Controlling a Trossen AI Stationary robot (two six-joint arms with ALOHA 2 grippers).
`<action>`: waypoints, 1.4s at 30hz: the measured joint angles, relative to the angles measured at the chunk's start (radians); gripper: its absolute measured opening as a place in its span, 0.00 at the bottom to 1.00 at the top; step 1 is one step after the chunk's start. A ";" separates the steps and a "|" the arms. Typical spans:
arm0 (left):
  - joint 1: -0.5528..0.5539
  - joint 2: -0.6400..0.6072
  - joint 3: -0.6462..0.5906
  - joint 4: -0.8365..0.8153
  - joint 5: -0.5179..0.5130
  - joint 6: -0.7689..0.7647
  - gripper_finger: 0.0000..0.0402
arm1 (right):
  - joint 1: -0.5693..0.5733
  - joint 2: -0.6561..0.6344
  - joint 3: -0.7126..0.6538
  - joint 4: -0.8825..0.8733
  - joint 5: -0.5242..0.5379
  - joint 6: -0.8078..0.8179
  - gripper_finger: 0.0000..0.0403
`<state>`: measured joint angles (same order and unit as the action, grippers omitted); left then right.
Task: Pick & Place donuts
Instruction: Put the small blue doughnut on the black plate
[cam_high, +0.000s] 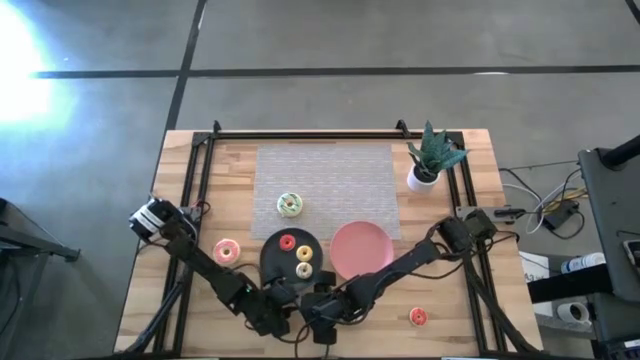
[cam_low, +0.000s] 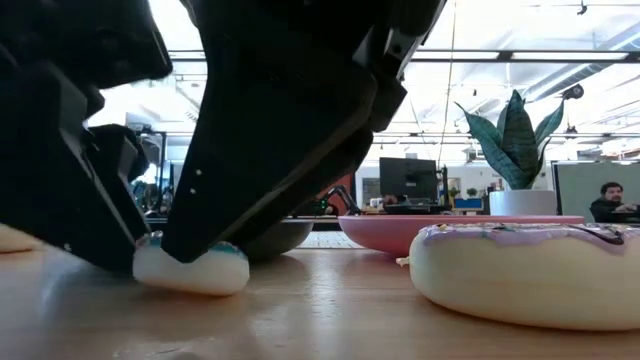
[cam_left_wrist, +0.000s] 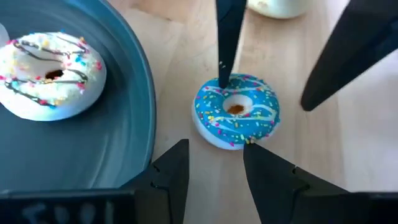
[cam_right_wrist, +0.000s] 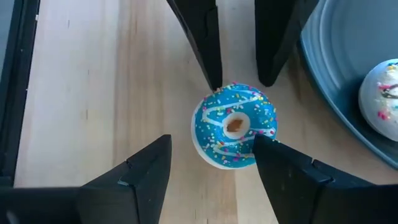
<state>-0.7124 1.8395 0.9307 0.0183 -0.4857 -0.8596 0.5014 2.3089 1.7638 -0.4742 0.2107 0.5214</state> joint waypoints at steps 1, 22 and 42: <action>-0.002 -0.007 0.000 -0.001 0.000 0.000 0.31 | 0.000 0.000 0.000 0.000 0.002 0.001 0.55; -0.035 -0.024 0.000 -0.019 0.006 -0.040 0.31 | 0.009 0.000 0.034 0.055 -0.007 -0.034 0.55; 0.015 -0.026 -0.001 -0.019 0.042 -0.052 0.31 | 0.009 0.033 0.028 0.088 -0.028 -0.054 0.49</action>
<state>-0.6970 1.8133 0.9293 -0.0006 -0.4434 -0.9119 0.5106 2.3414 1.7921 -0.3860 0.1830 0.4670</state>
